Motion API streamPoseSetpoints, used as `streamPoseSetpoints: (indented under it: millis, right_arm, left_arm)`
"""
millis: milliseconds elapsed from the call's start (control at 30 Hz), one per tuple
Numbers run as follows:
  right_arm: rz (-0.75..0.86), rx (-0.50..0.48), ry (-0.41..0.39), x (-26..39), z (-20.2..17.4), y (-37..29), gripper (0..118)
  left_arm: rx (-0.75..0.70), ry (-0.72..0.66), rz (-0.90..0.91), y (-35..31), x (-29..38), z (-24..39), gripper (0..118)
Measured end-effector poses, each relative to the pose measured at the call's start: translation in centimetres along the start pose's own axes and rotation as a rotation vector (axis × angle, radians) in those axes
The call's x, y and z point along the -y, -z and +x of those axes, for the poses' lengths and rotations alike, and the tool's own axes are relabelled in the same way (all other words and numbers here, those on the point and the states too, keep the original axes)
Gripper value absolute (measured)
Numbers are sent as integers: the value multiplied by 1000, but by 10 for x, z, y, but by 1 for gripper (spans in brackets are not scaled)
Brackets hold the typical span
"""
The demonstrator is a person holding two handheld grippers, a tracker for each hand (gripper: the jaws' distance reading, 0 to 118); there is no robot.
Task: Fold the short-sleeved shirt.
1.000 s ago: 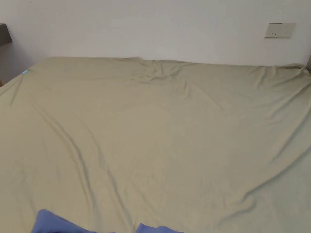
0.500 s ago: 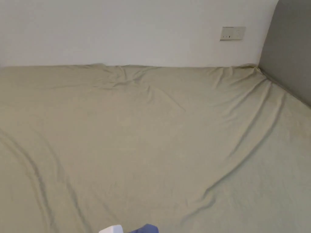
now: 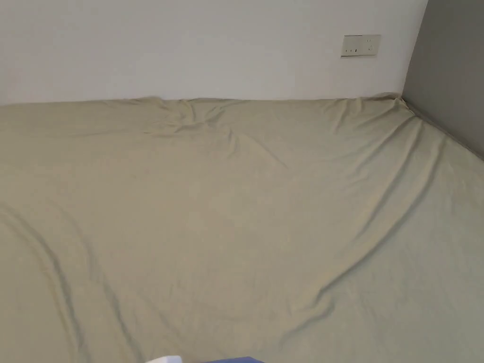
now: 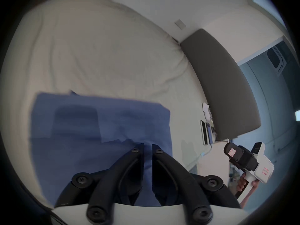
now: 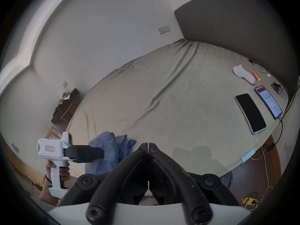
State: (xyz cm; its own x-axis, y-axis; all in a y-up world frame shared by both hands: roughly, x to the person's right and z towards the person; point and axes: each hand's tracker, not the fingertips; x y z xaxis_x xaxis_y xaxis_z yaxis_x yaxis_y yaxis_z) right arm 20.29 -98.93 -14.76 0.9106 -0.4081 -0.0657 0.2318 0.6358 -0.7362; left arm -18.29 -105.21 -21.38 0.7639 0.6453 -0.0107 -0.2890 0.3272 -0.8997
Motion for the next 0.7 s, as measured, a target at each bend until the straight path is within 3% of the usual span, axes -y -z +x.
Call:
streamPoseSetpoints:
  millis: [67,167,333,500,567,700]
  right_arm:
    - [-6,0,-9,0,-2,0,2]
    - [-17,-5,-11,2,-3,-1,2]
    - [-42,-24,-5,2,-9,7,2]
    - [-78,-201,-97,-14,-48,46,2]
    - [-135,-304,-120,-13,-69,76,2]
    - [-322,-486,-98,4,-110,150,2]
  left_arm:
    - [-12,-13,-55,30,2,4,10]
    - [-95,73,-109,69,8,11,5]
    - [0,16,-111,69,8,21,3]
    - [366,-112,155,-37,10,2,0]
    - [351,-111,276,-80,16,-15,0]
    - [156,-151,413,-137,34,-59,0]
